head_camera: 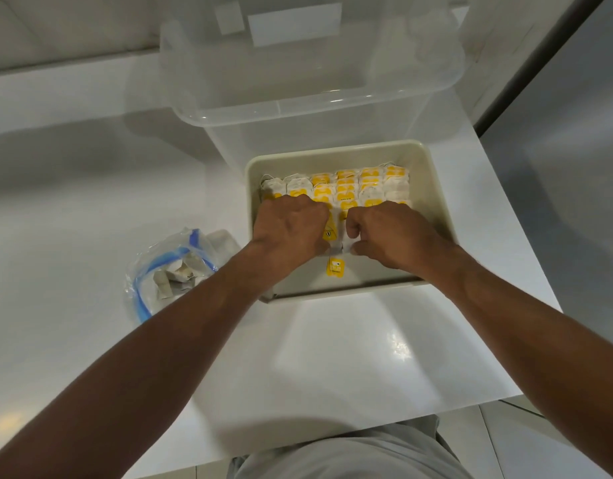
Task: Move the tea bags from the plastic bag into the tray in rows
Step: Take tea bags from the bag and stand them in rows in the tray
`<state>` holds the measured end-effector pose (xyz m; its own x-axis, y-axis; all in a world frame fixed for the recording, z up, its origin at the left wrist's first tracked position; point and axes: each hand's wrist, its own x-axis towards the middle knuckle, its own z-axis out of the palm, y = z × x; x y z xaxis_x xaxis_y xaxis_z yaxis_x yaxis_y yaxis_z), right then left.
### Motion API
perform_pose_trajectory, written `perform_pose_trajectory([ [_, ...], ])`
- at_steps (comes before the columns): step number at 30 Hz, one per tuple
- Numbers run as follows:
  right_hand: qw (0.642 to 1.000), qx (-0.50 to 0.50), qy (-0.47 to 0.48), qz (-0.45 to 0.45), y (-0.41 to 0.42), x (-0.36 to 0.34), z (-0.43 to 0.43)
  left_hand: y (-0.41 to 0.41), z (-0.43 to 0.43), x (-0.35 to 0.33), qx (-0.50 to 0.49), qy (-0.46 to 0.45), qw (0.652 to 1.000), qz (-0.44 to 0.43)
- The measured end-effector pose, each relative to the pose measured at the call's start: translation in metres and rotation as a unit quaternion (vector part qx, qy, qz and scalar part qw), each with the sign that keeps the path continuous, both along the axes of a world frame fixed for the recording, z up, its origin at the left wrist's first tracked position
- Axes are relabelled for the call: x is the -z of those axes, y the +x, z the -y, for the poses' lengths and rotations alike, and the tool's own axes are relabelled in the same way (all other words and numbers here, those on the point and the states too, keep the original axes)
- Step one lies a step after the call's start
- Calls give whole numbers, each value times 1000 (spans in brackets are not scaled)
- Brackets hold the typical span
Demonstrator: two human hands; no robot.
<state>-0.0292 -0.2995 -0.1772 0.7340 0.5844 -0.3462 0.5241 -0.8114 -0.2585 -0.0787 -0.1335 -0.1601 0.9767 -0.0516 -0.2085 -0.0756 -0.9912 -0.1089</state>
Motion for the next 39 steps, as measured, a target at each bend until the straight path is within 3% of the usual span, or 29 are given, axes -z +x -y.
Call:
perform_pose_trajectory([
  [5,1000,13,16,8,-2,-6,0,-6,-6,-5,15,-33,999,14],
  [10,991,36,127,-37,-10,-30,-6,-18,-20,-35,38,-129,991,23],
  [16,974,47,215,-60,-35,-64,-25,-50,-56,-65,-7,-287,957,32],
  [22,971,45,221,-79,-64,-77,-61,-89,-109,-64,-61,-373,924,52],
  [33,974,7,219,-64,-123,-78,-148,-149,-189,-30,-122,-411,903,45],
  [39,991,16,125,-41,-150,-45,-178,-163,-203,-5,-100,-330,939,13],
])
